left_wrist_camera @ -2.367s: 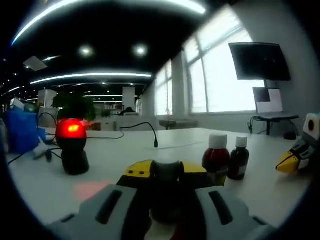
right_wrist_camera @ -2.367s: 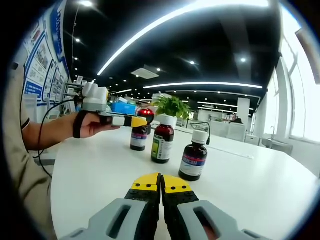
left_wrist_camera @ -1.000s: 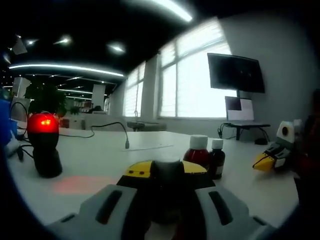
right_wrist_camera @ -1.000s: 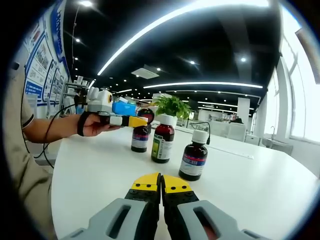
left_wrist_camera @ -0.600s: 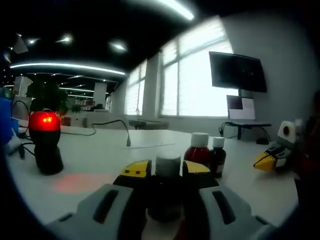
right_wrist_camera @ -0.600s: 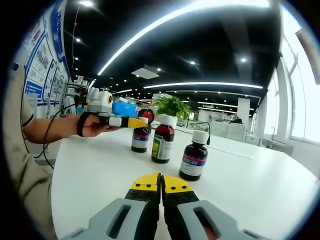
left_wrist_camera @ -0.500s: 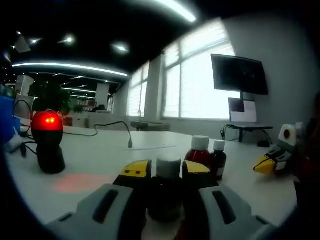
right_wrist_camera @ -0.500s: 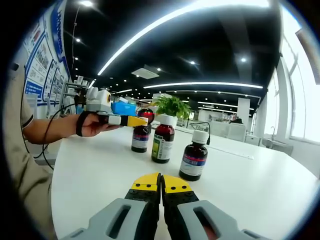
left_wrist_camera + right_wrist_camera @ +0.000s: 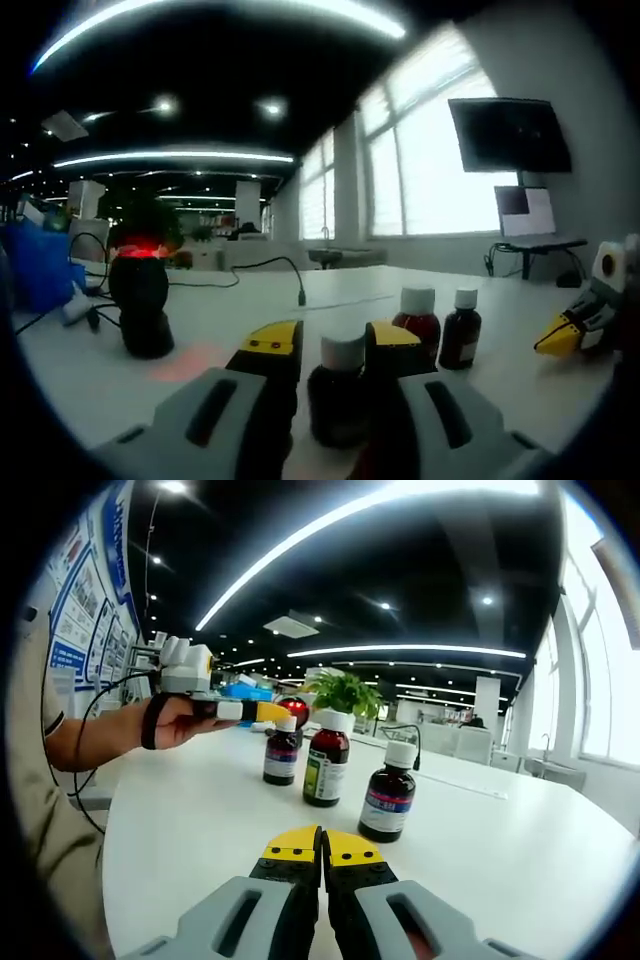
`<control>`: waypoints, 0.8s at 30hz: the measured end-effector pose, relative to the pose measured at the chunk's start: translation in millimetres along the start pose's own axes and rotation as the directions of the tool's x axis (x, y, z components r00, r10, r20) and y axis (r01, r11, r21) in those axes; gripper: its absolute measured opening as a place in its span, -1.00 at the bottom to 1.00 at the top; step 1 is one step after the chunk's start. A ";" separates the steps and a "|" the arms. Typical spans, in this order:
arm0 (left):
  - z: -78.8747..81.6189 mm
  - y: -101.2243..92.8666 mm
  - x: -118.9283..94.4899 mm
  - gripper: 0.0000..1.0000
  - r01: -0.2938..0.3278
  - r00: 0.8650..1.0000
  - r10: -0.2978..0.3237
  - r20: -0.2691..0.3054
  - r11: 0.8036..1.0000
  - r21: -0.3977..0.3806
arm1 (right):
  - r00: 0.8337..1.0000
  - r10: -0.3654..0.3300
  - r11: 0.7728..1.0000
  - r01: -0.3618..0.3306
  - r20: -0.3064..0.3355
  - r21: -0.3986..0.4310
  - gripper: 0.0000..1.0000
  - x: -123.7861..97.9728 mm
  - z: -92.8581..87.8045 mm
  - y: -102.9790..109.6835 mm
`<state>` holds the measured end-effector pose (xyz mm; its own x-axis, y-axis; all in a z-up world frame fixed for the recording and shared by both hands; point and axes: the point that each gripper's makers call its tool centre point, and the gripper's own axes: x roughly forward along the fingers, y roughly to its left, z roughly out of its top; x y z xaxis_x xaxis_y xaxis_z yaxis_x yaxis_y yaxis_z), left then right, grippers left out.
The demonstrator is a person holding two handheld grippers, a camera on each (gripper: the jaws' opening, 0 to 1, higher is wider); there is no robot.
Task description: Rotate the medicine bottle to make it face forward pick up the medicine bottle inspect the drug traceability code place the medicine on the table
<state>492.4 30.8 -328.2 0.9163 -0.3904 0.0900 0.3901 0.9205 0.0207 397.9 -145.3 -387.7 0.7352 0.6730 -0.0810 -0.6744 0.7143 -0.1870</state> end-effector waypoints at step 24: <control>-5.3 3.2 6.0 -0.79 0.022 1.000 -0.023 -0.003 0.999 -0.039 | 1.000 0.002 1.000 -0.002 -0.001 -0.001 -1.00 -0.5 -1.4 -3.5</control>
<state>499.6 31.2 -332.8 0.9075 -0.4111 0.0866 0.4139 0.9102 -0.0157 400.1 -148.5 -388.4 0.7337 0.6744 -0.0828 -0.6761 0.7125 -0.1879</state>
